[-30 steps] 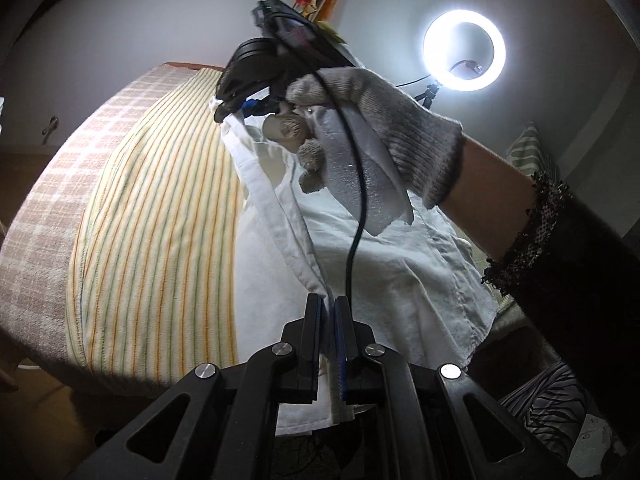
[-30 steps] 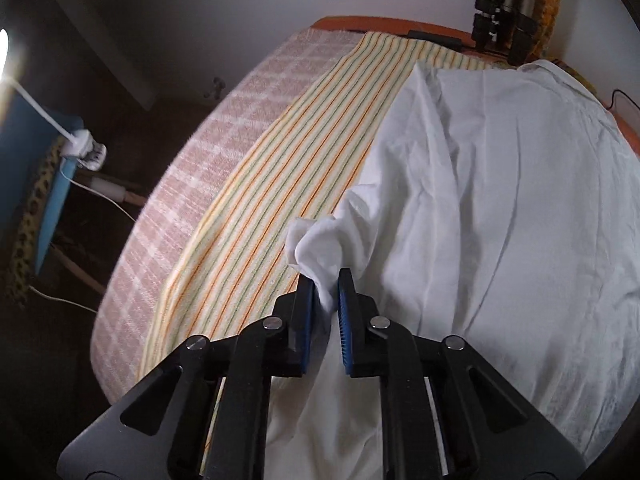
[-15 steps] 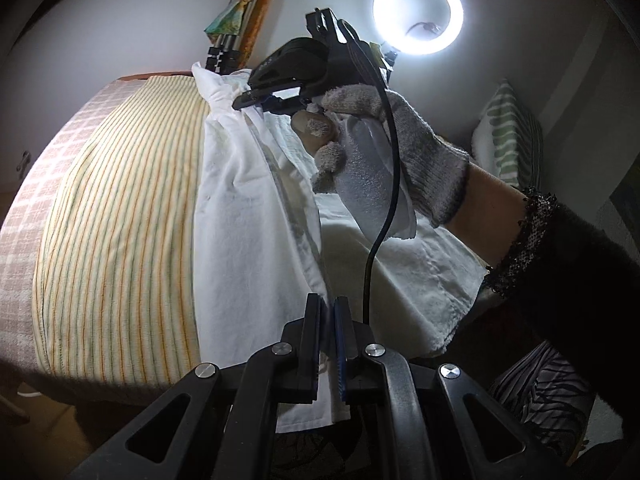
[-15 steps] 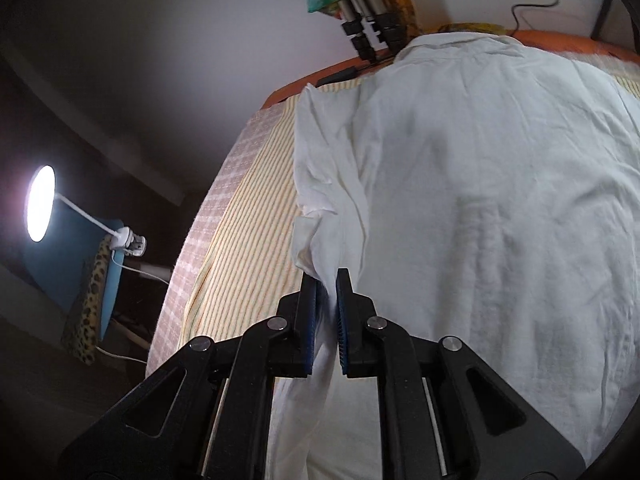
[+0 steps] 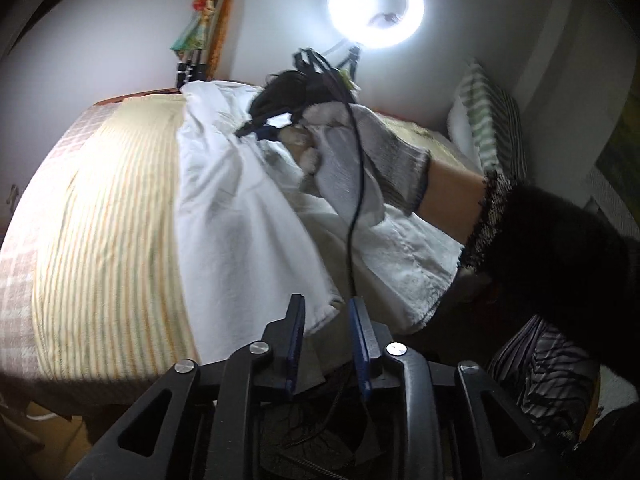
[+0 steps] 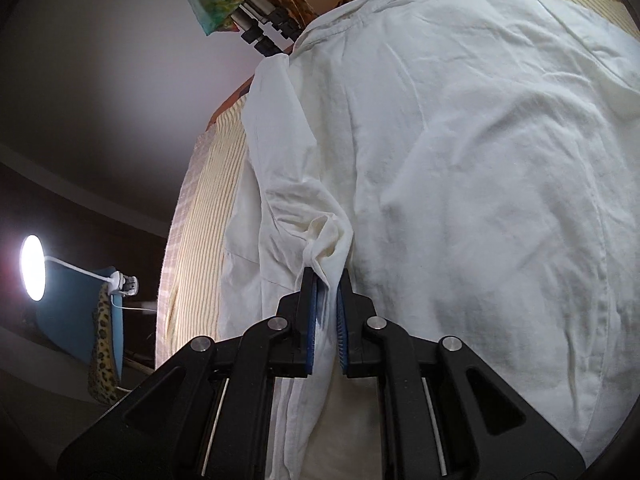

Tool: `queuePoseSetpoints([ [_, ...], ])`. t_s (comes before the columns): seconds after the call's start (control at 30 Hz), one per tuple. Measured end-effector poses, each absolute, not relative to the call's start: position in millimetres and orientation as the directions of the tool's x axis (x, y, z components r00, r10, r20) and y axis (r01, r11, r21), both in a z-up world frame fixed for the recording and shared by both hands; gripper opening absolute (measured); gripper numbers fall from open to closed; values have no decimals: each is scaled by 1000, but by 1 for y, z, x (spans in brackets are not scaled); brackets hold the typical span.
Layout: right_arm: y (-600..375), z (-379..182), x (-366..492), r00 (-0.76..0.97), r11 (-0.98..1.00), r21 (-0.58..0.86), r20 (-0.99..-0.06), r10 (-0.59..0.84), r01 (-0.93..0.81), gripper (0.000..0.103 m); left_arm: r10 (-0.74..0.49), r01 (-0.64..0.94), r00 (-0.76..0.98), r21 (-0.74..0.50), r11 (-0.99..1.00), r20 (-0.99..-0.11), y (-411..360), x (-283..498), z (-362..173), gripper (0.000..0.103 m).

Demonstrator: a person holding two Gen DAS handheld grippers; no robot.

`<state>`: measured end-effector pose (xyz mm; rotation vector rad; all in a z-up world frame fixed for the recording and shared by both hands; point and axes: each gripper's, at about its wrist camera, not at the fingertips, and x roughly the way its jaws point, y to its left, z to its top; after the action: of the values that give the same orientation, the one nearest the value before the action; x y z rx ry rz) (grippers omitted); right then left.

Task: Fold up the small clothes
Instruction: 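Open both tools and release the folded shirt edges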

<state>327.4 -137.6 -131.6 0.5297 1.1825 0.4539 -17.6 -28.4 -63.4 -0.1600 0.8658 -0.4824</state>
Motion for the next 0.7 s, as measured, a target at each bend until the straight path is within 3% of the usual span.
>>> queuePoseSetpoints([
  [0.1, -138, -124, 326, 327, 820, 569, -765, 555, -60, 11, -444, 301, 579, -327, 896, -684, -13, -18, -62, 28],
  [0.27, -147, -102, 310, 363, 855, 506, -779, 510, -116, 32, -386, 196, 612, -340, 920, -690, 18, -14, -67, 31],
  [0.43, -159, -76, 283, 384, 858, 481, -769, 511, -179, 32, -381, 125, 587, -385, 915, -714, 32, -6, -81, 30],
  [0.53, -173, -58, 259, 393, 845, 492, -749, 534, -211, 34, -367, 134, 585, -360, 923, -723, 26, -5, -83, 30],
  [0.63, -192, -40, 235, 425, 846, 481, -732, 532, -231, 47, -336, 161, 596, -302, 940, -729, 14, -2, -83, 30],
  [0.7, -208, -32, 221, 452, 852, 469, -724, 522, -232, 48, -317, 180, 588, -262, 948, -744, 6, 1, -91, 29],
])
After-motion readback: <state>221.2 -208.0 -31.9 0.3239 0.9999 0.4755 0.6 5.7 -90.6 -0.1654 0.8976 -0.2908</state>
